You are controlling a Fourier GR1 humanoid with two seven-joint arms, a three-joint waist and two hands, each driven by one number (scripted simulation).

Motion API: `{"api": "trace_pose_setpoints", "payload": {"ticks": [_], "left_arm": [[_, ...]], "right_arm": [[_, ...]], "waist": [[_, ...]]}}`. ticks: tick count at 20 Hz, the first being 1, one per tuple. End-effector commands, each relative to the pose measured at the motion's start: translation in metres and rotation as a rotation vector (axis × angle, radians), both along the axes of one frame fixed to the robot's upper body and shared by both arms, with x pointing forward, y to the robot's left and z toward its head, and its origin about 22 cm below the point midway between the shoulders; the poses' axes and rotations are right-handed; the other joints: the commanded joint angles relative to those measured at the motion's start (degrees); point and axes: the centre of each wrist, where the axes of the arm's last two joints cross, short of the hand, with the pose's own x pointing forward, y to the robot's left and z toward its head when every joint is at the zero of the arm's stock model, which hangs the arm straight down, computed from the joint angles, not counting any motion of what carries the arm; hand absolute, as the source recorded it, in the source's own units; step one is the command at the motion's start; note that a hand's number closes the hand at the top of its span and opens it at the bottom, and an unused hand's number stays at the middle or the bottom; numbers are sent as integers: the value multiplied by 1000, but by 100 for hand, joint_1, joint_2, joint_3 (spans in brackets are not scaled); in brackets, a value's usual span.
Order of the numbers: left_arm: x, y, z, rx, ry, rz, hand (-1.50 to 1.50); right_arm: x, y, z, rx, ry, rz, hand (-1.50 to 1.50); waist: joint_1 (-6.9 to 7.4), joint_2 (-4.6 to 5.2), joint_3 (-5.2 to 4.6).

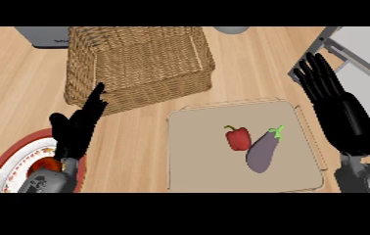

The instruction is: Pick the bell pepper from the tray and place it in the tiered shelf

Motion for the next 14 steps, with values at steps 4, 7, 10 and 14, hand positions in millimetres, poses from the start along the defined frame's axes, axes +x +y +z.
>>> {"api": "trace_pose_setpoints", "payload": {"ticks": [4,7,10,14], "left_arm": [[15,-24,22,83,-154,-64,0],[6,-17,18,59,-158,-74,0],[7,-10,23,91,-182,-63,0],[-2,-23,19,69,-171,-127,0]], "right_arm": [[12,-45,-23,14,6,-55,-150],[9,27,-57,650,95,-54,-150],[-7,-91,-42,-304,90,-444,150],[-15,-33,-122,-102,32,-708,-150]], "waist": [[146,134,-57],[80,209,211],[-39,235,-141],[232,166,-40]]}}
